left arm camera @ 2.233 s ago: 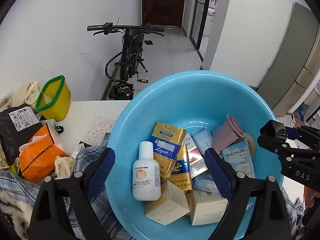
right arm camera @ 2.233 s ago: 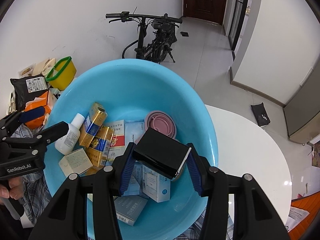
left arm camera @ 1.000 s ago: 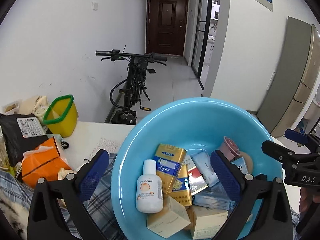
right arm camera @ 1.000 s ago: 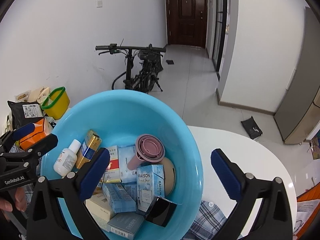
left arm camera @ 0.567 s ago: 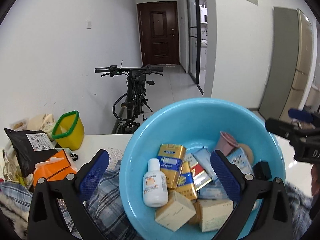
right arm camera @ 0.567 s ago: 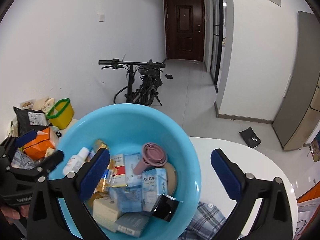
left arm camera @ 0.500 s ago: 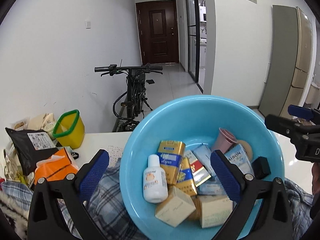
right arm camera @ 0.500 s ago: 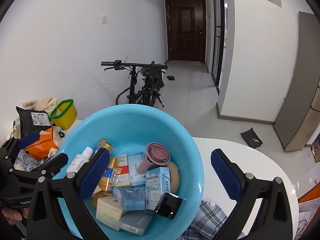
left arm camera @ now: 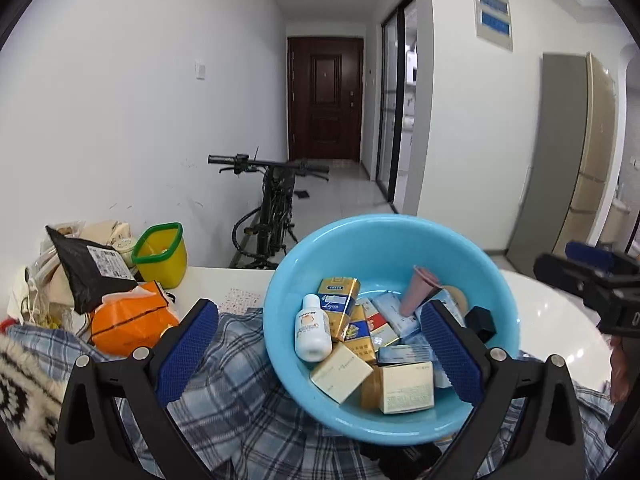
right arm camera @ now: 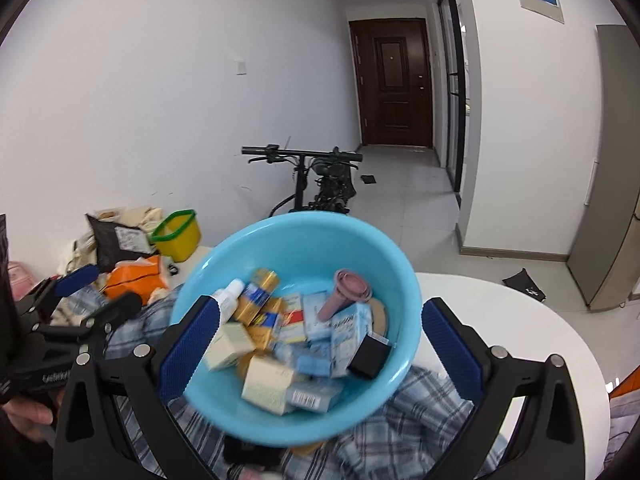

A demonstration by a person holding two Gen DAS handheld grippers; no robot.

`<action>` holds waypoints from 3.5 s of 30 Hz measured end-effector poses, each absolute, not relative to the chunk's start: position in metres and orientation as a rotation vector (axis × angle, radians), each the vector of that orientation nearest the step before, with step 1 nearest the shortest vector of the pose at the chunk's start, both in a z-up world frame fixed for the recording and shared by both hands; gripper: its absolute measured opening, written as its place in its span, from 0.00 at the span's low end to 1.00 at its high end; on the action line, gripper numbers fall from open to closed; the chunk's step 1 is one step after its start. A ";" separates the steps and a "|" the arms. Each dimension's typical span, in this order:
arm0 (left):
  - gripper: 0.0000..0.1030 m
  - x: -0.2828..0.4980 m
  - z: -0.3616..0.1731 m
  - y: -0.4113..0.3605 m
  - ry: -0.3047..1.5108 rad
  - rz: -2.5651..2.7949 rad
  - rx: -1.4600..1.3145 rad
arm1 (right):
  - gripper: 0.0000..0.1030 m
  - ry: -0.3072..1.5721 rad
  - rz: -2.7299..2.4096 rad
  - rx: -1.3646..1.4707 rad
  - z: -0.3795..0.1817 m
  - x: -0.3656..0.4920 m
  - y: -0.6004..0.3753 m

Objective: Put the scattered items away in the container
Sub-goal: 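Withdraw both open tools back from the basin, then lower the left tool onto the black pouch and close on it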

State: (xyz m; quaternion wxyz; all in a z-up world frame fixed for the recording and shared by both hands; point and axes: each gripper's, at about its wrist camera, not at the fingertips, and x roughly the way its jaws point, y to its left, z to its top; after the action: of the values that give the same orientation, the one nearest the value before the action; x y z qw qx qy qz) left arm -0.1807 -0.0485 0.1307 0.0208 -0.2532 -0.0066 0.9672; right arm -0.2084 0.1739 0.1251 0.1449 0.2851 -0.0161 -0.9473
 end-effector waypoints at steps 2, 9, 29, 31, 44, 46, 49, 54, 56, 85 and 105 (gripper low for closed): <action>1.00 -0.168 0.127 -0.051 -0.036 2.983 -0.778 | 0.98 -0.032 -2.702 0.816 0.122 -0.193 0.174; 1.00 -0.127 0.111 -0.050 -0.062 2.902 -0.837 | 0.98 0.026 -2.661 0.783 0.110 -0.137 0.173; 1.00 -0.080 0.104 -0.008 0.251 2.581 -0.842 | 0.98 0.110 -2.435 0.896 0.092 -0.120 0.179; 1.00 -0.078 0.097 -0.004 0.309 2.540 -0.891 | 0.98 0.170 -2.373 0.940 0.086 -0.121 0.178; 1.00 -0.069 0.053 -0.004 0.317 2.432 -1.103 | 0.98 0.205 -2.251 1.072 0.045 -0.091 0.185; 1.00 -0.067 0.055 -0.004 0.307 2.428 -1.100 | 0.98 0.207 -2.247 1.079 0.044 -0.087 0.184; 1.00 -0.062 0.057 -0.005 0.288 2.414 -1.097 | 0.98 0.214 -2.233 1.080 0.044 -0.080 0.183; 1.00 -0.063 0.053 -0.004 0.295 2.409 -1.115 | 0.98 0.248 -2.233 1.080 0.041 -0.076 0.180; 1.00 -0.066 0.050 -0.004 0.288 2.408 -1.130 | 0.98 0.243 -2.231 1.086 0.039 -0.077 0.180; 1.00 -0.163 -0.023 0.025 0.240 2.393 -1.312 | 0.98 0.203 -2.194 1.188 -0.005 -0.097 0.191; 0.49 -0.174 -0.033 0.032 0.170 2.448 -1.386 | 0.98 0.121 -2.235 1.265 -0.017 -0.100 0.216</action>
State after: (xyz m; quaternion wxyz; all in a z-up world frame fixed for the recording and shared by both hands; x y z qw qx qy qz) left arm -0.1736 0.0317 -0.0332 0.1610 -0.4855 0.0596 0.8572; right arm -0.0998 0.2156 -0.0170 0.2814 0.4720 0.0450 -0.8343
